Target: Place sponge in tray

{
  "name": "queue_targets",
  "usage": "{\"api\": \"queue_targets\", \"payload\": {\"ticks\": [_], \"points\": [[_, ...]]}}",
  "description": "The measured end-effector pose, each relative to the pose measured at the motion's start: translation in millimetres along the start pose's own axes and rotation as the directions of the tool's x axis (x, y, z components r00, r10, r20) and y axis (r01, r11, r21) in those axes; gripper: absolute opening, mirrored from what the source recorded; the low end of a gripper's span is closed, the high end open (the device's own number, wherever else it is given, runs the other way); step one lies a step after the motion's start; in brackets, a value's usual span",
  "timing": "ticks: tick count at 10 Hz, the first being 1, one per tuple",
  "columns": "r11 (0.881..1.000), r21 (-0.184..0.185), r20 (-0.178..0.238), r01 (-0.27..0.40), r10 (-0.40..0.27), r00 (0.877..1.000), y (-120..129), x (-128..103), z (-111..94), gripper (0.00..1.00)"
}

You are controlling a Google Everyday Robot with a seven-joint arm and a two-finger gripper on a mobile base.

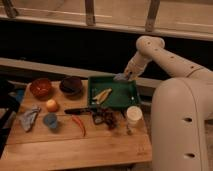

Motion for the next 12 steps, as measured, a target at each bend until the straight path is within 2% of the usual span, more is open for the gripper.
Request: {"api": "queue_targets", "payload": {"ticks": [1, 2, 4, 6, 7, 8, 10, 12], "points": [[1.0, 0.009, -0.025, -0.026, 0.026, 0.999, -7.5, -2.3, 14.1, 0.07], [0.998, 0.029, -0.065, -0.052, 0.054, 0.996, -14.7, -0.1, 32.9, 0.18], [0.997, 0.05, -0.112, -0.066, 0.071, 0.991, -16.9, 7.9, 51.3, 0.37], [0.995, 0.068, -0.145, -0.071, 0.08, 0.986, -19.5, 16.6, 58.0, 0.59], [0.995, 0.074, -0.155, -0.072, 0.083, 0.984, -20.8, 18.8, 60.2, 0.65], [0.994, 0.078, -0.169, -0.072, 0.085, 0.982, -21.1, 21.8, 63.0, 0.67], [0.997, 0.066, -0.201, -0.034, 0.047, 0.978, -18.4, 28.5, 64.1, 0.67], [0.997, 0.065, -0.203, -0.031, 0.043, 0.978, -18.2, 28.8, 63.7, 0.67]]}}
